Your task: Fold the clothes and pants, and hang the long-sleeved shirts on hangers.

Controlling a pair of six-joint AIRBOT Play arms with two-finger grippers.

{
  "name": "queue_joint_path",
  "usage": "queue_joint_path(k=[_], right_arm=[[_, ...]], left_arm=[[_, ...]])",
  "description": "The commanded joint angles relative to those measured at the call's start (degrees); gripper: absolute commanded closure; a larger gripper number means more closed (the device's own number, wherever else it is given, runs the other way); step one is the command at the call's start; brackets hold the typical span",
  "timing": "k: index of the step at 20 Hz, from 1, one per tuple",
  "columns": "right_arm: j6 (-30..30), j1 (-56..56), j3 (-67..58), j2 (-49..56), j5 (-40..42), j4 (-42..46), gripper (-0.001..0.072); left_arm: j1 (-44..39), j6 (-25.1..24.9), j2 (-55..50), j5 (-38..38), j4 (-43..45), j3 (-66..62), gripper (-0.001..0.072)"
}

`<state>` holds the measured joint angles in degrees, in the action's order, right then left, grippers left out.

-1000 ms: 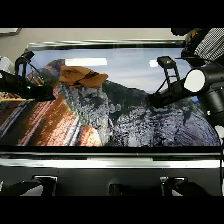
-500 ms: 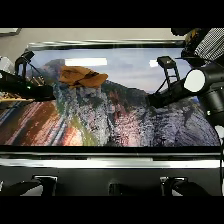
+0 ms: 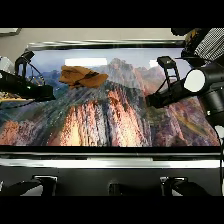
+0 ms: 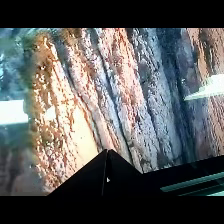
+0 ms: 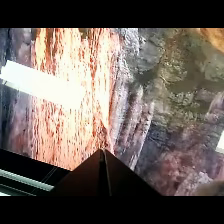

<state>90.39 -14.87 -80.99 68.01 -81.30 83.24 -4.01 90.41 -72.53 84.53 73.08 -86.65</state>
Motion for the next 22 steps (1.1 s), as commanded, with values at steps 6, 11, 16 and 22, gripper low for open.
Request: queue_joint_path(k=[6,11,16,22], right_arm=[[0.00,-0.04,-0.07,-0.04,0.02,-0.04,0.0677],[0.02,-0.04,-0.07,-0.04,0.83,-0.04,0.0677],[0.00,-0.04,-0.07,-0.02,0.76,-0.04,0.0677],[0.00,-0.04,-0.07,-0.04,0.37,-0.04,0.0676]], left_arm=[[0.00,-0.02,0.04,-0.04,0.02,0.02,0.0692],[0.00,-0.02,0.04,-0.17,0.02,0.02,0.0692],[0.00,-0.02,-0.04,-0.39,0.15,0.02,0.0683],[0.00,0.92,-2.97,-6.08,0.72,0.00,0.0201]])
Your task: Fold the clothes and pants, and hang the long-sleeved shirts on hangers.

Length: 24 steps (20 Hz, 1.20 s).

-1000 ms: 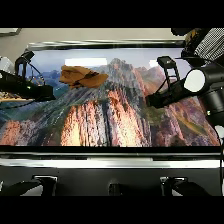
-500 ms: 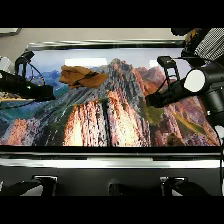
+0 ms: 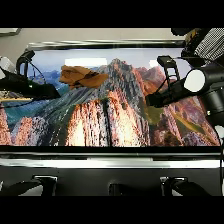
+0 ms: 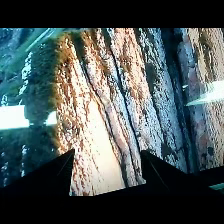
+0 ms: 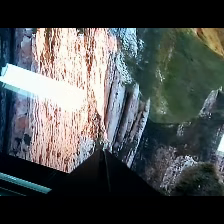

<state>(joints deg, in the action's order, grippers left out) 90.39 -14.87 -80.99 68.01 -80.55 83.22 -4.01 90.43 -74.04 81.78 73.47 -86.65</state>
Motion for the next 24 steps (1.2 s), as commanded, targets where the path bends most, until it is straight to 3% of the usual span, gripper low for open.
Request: queue_joint_path(k=[1,5,6,7,8,10,16,20,22,23,24], right_arm=[[0.00,-0.04,-0.07,-0.02,-0.68,0.00,0.0676],[0.46,-0.04,-0.07,-0.04,-0.79,-0.02,0.0675],[0.46,-0.04,-0.07,-0.02,-0.76,-0.02,0.0671],[0.46,-0.04,-0.07,-0.02,-0.79,-0.02,0.0670],[0.46,-0.04,-0.07,-0.02,-0.79,0.00,0.0642],[0.44,-0.04,-0.07,-0.04,-0.79,-0.02,0.0489],[0.59,-0.04,-0.07,-0.02,-0.81,-0.07,0.0453],[0.96,-0.04,-0.04,-0.02,-0.31,-0.04,0.0453],[1.14,-0.04,-0.04,-0.02,0.04,-0.02,0.0453],[1.16,-0.04,-0.04,-0.02,0.20,-0.02,0.0453],[1.16,-0.04,-0.04,-0.02,0.35,-0.02,0.0453]], left_arm=[[0.00,2.95,-2.75,-5.66,1.27,-0.28,0.0201],[-0.13,4.79,-16.65,-11.13,3.32,-10.25,0.0197],[-0.13,5.07,-21.81,-11.78,5.31,-14.25,0.0144],[-0.11,6.14,-26.60,-12.24,7.43,-18.05,-0.0013],[0.02,7.67,-31.69,-12.41,9.16,-22.34,-0.0013],[0.22,8.28,-40.41,-13.84,9.64,-30.25,-0.0013],[-0.11,11.85,-47.76,-36.57,9.07,-32.20,-0.0013],[-0.11,13.92,-50.29,-39.80,9.01,-32.22,-0.0008],[-0.13,14.14,-51.21,-37.70,7.30,-32.22,0.0129],[-0.13,14.12,-51.36,-36.20,5.62,-32.22,0.0294],[-0.13,12.96,-51.15,-33.94,3.48,-32.24,0.0658]])
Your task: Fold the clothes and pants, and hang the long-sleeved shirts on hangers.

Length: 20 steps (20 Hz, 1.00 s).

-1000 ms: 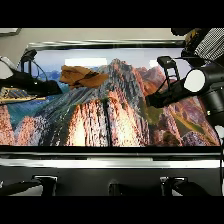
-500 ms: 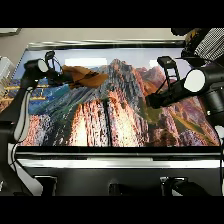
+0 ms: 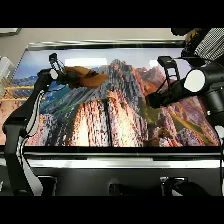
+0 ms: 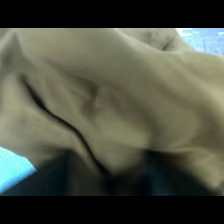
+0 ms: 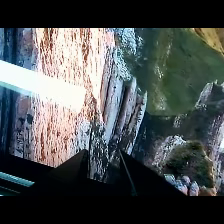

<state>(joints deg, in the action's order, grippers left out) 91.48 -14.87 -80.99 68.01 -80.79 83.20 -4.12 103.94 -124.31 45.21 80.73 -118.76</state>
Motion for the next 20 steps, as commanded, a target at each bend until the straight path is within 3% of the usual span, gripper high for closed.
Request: queue_joint_path(k=[1,3,8,12,17,20], right_arm=[[0.11,-0.04,-0.07,-0.02,0.52,0.00,0.0453],[0.92,-0.04,-0.07,-0.04,-0.20,0.02,0.0453],[1.51,-0.04,-0.07,-0.04,-4.76,0.02,0.0454],[1.42,-0.04,-0.07,-0.42,-9.18,0.02,0.0461],[-0.20,-0.04,-0.04,-4.15,-9.35,2.21,0.0461],[-1.33,-0.04,-0.04,-6.78,-8.76,3.93,0.0463]], left_arm=[[0.02,-4.02,-0.15,4.96,-7.52,-0.13,0.0694],[0.22,-8.41,2.43,11.04,-14.43,-0.13,0.0695],[-3.30,-8.83,13.14,31.52,-20.39,0.04,0.0697],[-14.19,-6.95,20.68,41.27,-20.35,5.62,0.0697],[-32.44,-3.52,21.88,39.41,-16.44,19.32,0.0697],[-39.15,-2.64,21.88,36.02,-15.78,26.47,0.0695]])
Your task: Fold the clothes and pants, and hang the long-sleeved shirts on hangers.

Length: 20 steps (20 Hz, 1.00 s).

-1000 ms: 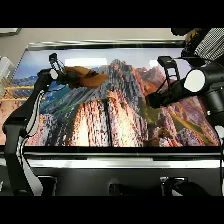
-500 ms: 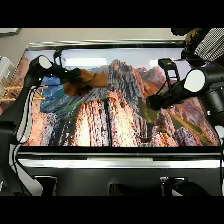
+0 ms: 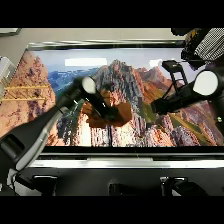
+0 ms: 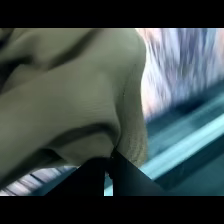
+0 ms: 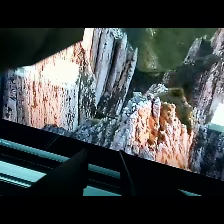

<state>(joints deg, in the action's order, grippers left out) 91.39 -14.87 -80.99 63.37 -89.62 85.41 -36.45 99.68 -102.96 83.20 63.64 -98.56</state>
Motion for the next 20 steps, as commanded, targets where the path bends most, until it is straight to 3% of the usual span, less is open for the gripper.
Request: queue_joint_path(k=[1,2,3,5,7,10,13,15,20], right_arm=[[-1.22,-0.04,-0.04,-2.45,0.28,1.68,0.0463],[-1.22,-0.04,0.02,-2.40,0.37,1.49,0.0462],[-1.20,-0.04,0.52,-2.40,0.98,0.52,0.0461],[-0.31,-0.04,2.21,-2.16,4.68,-3.74,0.0459],[-0.37,-0.02,1.99,-1.07,9.42,-5.86,0.0456],[-0.81,5.88,-2.29,1.38,13.64,-4.74,0.0457],[-3.61,19.80,-1.51,5.99,15.08,-17.81,0.0432],[-8.11,24.81,1.18,11.52,14.36,-27.98,0.0278],[-16.59,22.56,5.77,27.87,16.13,-38.36,0.0276]], left_arm=[[-7.72,1.97,0.55,-1.99,1.29,7.17,0.0688],[-7.91,2.08,0.81,-1.60,1.29,7.17,0.0599],[-7.67,2.38,1.62,-1.62,1.31,7.17,0.0429],[-6.05,2.36,4.63,-1.53,1.36,7.17,0.0309],[-3.43,2.34,9.16,-0.13,2.69,7.17,0.0309],[1.77,2.40,18.69,3.17,12.92,7.17,0.0310],[8.00,2.34,28.02,3.37,17.84,7.17,0.0314],[12.04,2.32,32.17,3.39,17.88,7.17,0.0315],[17.46,2.34,34.58,3.39,17.86,7.19,0.0315]])
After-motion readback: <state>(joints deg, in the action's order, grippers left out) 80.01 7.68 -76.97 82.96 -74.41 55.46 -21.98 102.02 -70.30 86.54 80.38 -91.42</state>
